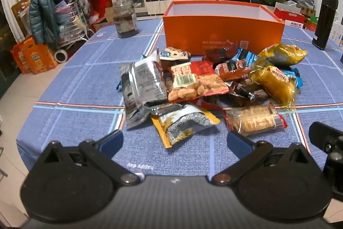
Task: Organize snacks
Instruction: 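Move both grippers toward the snack pile beside the orange box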
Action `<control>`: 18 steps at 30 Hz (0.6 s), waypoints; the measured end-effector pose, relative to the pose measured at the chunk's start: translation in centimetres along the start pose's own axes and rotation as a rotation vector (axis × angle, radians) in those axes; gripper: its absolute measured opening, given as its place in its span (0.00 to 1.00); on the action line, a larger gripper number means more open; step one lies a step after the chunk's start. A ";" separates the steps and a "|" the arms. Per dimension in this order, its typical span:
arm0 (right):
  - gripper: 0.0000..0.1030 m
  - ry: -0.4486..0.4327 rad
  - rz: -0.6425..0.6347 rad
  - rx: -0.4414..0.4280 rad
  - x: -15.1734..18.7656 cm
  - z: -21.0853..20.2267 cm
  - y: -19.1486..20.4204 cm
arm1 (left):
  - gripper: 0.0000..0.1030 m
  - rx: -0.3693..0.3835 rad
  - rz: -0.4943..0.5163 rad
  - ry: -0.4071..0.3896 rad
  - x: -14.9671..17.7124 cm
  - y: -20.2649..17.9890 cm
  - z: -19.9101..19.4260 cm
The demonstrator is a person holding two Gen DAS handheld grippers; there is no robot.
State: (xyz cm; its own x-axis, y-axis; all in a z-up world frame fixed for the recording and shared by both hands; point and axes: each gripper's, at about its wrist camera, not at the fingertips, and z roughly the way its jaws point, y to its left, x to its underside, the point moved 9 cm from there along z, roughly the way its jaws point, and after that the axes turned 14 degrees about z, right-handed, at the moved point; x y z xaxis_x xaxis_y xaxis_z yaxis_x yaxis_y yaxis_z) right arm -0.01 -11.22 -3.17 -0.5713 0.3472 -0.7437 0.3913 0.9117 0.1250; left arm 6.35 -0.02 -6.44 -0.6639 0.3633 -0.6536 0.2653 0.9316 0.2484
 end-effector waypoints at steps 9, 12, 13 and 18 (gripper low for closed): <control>0.93 -0.009 0.000 -0.001 -0.1 -0.1 0.0 | 0.99 -0.005 0.004 -0.001 -0.1 0.3 0.2; 0.93 -0.051 -0.003 -0.007 -0.9 -1.1 0.0 | 0.99 -0.001 0.013 -0.006 -0.4 0.5 -0.4; 0.93 -0.104 0.000 -0.017 -1.5 -1.9 -0.4 | 0.99 -0.006 0.012 -0.014 -0.6 1.1 -0.6; 0.93 -0.475 -0.063 -0.108 -4.9 -7.7 -2.1 | 1.00 0.003 -0.030 -0.113 -1.0 5.3 -1.9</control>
State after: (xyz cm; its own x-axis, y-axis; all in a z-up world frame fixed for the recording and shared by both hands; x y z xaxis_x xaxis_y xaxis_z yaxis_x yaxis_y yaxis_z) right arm -3.61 -13.09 5.27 -0.1893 0.1752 -0.9662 0.2754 0.9539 0.1190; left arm 7.07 4.58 -3.13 -0.5886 0.3322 -0.7370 0.2490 0.9419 0.2256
